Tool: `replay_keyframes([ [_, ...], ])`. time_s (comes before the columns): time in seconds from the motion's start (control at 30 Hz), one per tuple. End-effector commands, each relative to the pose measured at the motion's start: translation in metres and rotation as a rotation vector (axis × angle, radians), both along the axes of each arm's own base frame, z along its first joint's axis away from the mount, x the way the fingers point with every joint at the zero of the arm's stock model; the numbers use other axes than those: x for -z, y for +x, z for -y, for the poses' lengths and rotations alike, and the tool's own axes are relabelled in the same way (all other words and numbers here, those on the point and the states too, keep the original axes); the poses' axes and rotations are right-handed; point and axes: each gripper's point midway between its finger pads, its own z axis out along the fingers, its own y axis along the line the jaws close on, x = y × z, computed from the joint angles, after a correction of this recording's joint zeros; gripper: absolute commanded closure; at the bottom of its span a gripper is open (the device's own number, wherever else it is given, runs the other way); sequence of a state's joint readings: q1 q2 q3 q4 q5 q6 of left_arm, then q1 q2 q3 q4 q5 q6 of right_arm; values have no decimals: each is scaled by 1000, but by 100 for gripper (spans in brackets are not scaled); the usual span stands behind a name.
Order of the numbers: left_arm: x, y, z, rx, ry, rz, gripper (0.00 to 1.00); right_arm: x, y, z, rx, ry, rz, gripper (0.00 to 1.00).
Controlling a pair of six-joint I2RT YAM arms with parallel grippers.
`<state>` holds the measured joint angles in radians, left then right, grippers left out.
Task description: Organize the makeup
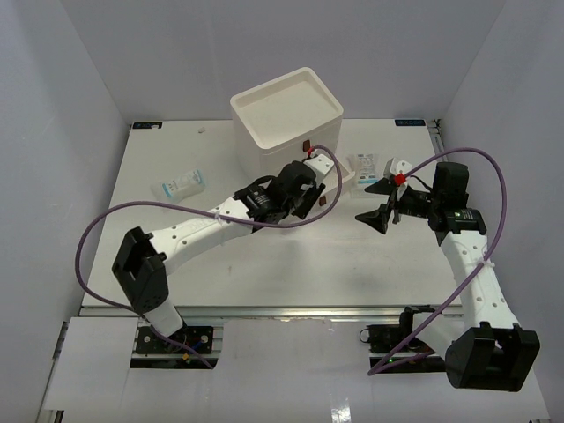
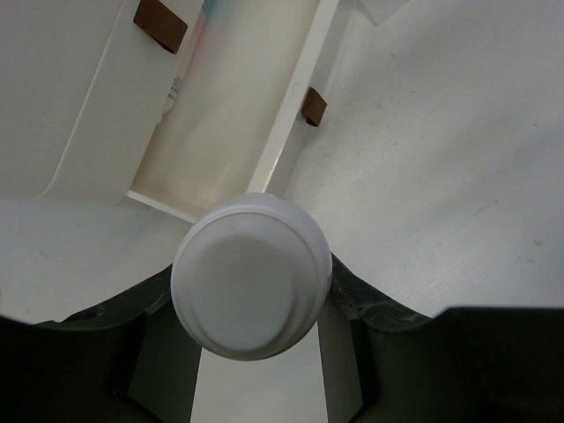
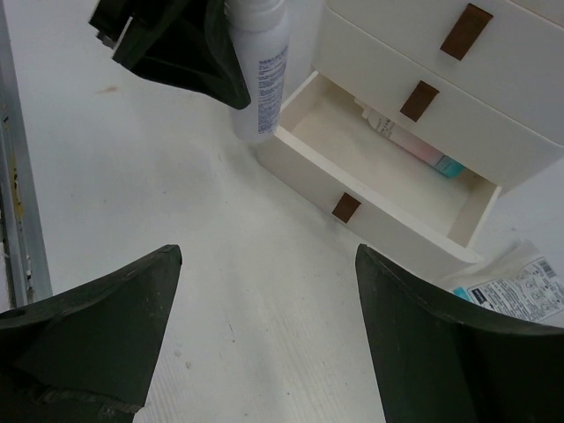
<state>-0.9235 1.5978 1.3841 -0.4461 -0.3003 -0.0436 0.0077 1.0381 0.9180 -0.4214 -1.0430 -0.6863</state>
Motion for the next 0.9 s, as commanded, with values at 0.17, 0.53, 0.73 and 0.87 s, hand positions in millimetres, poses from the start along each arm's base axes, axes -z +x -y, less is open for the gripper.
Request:
replay_keyframes([
  [0.17, -12, 61, 3, -104, 249, 147, 96, -2, -6, 17, 8, 63, -28, 14],
  [0.53, 21, 98, 26, -93, 407, 188, 77, 1, -5, 25, 20, 78, -49, 14],
  [0.73, 30, 109, 36, -80, 443, 202, 51, 1, -4, 28, 30, 84, -53, 14],
  [0.87, 34, 113, 44, -71, 434, 201, 25, 2, -3, 30, 35, 86, -55, 14],
])
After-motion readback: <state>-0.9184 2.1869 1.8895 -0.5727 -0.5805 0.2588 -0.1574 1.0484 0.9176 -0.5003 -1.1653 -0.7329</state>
